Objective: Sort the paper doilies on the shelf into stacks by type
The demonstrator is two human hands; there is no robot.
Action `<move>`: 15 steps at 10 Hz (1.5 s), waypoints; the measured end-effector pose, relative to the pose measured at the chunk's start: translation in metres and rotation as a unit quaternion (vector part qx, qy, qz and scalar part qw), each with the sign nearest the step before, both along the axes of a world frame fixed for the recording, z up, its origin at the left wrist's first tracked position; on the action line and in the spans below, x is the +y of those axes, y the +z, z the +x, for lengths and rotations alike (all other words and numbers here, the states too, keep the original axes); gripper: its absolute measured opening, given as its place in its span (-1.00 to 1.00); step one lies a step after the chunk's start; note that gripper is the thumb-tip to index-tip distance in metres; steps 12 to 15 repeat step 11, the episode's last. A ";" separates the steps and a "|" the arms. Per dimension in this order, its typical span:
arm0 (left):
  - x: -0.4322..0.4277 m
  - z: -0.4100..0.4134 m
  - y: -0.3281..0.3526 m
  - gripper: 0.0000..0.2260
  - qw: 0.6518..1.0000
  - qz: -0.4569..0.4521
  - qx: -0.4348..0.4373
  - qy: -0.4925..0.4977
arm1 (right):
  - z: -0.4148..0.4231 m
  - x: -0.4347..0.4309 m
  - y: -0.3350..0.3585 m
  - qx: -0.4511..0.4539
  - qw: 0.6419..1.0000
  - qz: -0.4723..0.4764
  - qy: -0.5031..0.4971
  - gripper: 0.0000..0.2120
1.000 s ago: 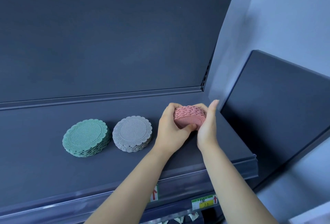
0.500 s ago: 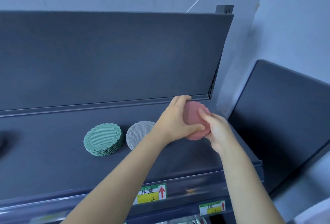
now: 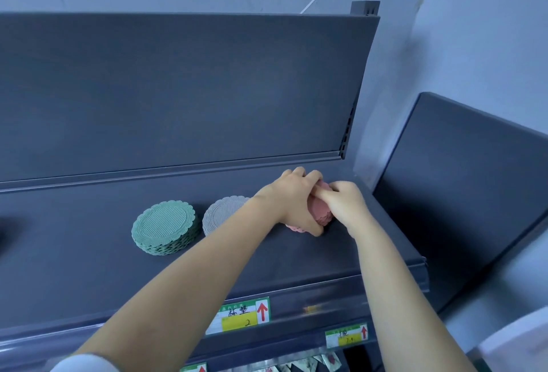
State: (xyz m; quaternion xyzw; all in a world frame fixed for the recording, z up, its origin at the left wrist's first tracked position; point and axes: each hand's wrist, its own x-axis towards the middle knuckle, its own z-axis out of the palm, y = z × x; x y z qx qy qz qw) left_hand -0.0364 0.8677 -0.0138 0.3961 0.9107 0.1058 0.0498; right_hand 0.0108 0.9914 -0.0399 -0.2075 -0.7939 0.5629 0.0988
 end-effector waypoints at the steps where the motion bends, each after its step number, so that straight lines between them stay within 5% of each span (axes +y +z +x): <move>1: 0.003 -0.001 0.000 -0.32 0.999 -0.030 -0.012 0.000 | 0.001 0.003 -0.003 -0.023 0.998 0.055 0.010 -0.59; 3: 0.004 -0.005 0.002 -0.34 0.998 -0.069 -0.011 0.005 | 0.001 -0.002 -0.008 -0.008 0.988 0.155 0.011 -0.56; 7: 0.000 -0.001 -0.012 -0.12 0.991 -0.123 -0.006 0.043 | 0.006 0.001 -0.029 0.164 0.981 -0.008 -0.099 -0.76; 9: -0.015 0.002 -0.013 0.09 0.994 -0.079 0.072 0.037 | 0.003 0.004 -0.035 0.131 0.986 0.085 -0.051 -0.76; 11: -0.074 0.013 0.015 -0.07 0.993 -0.030 0.100 0.063 | -0.006 -0.021 -0.016 0.146 0.949 0.276 -0.043 -0.74; 15: -0.074 0.013 0.015 -0.07 0.993 -0.030 0.100 0.063 | -0.006 -0.021 -0.016 0.146 0.949 0.276 -0.043 -0.74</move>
